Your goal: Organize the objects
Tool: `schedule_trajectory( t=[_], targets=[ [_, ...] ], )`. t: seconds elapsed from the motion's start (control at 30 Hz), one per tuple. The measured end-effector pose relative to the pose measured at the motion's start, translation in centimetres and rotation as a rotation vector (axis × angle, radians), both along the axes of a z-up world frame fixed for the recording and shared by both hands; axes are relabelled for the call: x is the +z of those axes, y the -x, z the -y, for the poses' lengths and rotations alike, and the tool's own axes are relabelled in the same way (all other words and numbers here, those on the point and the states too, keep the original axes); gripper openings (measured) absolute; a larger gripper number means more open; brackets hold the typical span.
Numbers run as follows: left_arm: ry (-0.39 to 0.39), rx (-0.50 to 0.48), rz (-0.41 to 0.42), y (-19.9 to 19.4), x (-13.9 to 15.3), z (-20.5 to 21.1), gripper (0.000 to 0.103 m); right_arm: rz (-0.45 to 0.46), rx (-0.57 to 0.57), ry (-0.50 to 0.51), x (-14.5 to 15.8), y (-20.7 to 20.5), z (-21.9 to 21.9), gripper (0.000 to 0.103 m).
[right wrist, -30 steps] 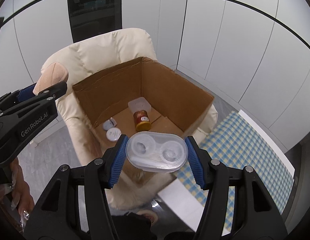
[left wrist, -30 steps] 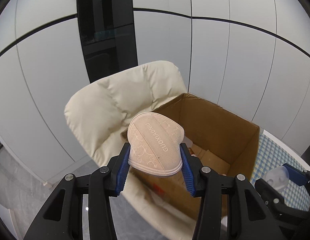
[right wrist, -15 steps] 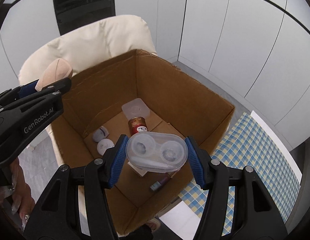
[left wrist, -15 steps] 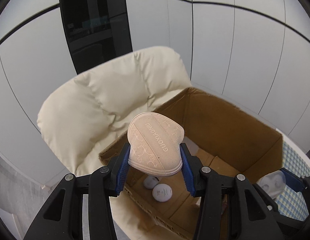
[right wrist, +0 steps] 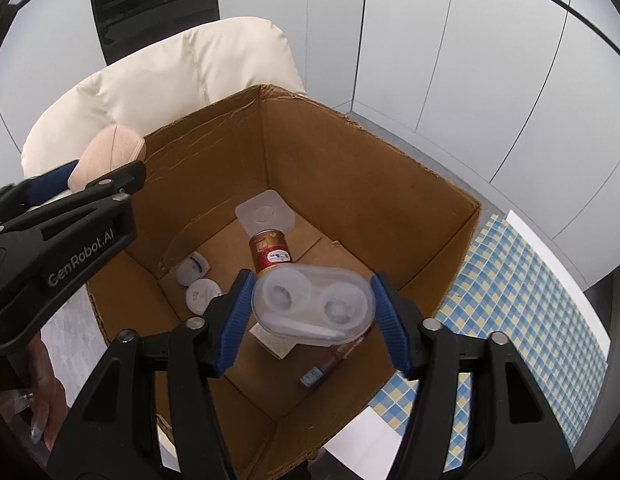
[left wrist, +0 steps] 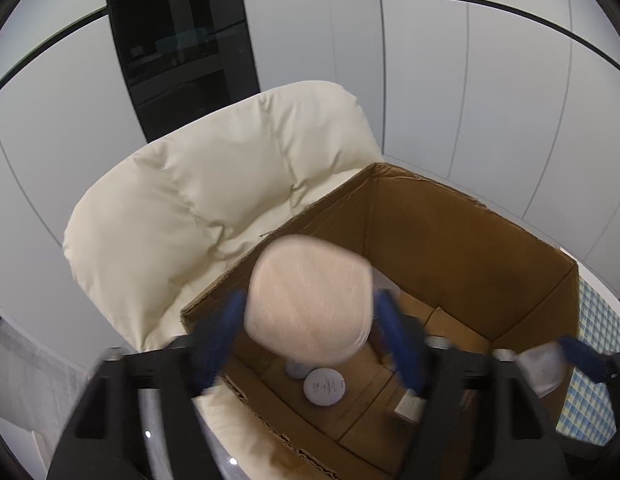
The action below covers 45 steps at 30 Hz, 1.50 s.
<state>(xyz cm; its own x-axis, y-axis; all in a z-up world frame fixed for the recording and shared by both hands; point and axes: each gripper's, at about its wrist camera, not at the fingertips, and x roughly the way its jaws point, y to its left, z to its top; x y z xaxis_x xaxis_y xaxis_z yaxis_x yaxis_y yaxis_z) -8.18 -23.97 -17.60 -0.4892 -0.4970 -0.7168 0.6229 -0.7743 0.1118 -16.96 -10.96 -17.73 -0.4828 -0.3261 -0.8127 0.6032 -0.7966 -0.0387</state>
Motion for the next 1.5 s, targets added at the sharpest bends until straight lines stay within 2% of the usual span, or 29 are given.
schedule_trajectory(
  t=[0.03,0.07,0.17,0.47,0.57,0.63,0.7,0.77,0.87,0.97,1.1,1.2,1.37,1.5],
  targets=[
    [-0.003,0.007,0.008,0.0,0.1,0.0,0.103,-0.016,-0.007,-0.012,0.1,-0.1,0.0,0.091],
    [-0.003,0.007,0.004,-0.2,0.3,0.0,0.103,-0.041,-0.014,-0.025,0.4,-0.3,0.0,0.099],
    [-0.023,-0.009,0.008,-0.5,1.0,0.0,0.103,-0.088,-0.048,-0.051,1.2,-0.6,-0.6,0.100],
    [-0.068,-0.059,0.048,-0.2,3.3,-1.0,0.103,-0.080,-0.221,-0.125,3.3,-0.7,-4.1,0.100],
    [-0.048,-0.013,0.038,0.1,4.8,-1.0,0.103,-0.046,-0.318,-0.184,4.1,-0.3,-5.8,0.100],
    [-0.032,0.010,0.033,0.8,6.0,-0.9,0.103,-0.062,-0.371,-0.216,4.5,-0.3,-6.9,0.101],
    [-0.038,-0.016,0.052,1.5,6.8,-1.0,0.103,-0.052,-0.423,-0.250,5.2,-0.3,-8.1,0.100],
    [-0.087,-0.085,0.083,2.2,7.4,-1.3,0.103,-0.024,-0.453,-0.261,5.9,-0.4,-9.3,0.100],
    [-0.147,-0.185,0.109,1.7,8.0,-2.9,0.103,0.031,-0.470,-0.205,7.3,-0.9,-11.3,0.100],
    [-0.138,-0.237,0.161,0.6,8.6,-5.1,0.103,0.093,-0.493,-0.112,8.9,-2.0,-13.1,0.100],
    [-0.176,-0.320,0.171,-1.9,10.3,-7.7,0.103,0.136,-0.525,0.025,11.3,-5.0,-16.5,0.100],
    [-0.133,-0.367,0.168,-3.9,12.0,-9.7,0.103,0.154,-0.553,0.081,12.8,-7.5,-18.4,0.100],
    [-0.098,-0.456,0.253,-6.6,14.2,-12.3,0.103,0.153,-0.620,0.063,14.9,-12.2,-20.1,0.100],
    [-0.030,-0.483,0.243,-9.1,16.2,-13.7,0.103,0.193,-0.664,0.089,15.5,-15.2,-20.6,0.100]
  ],
)
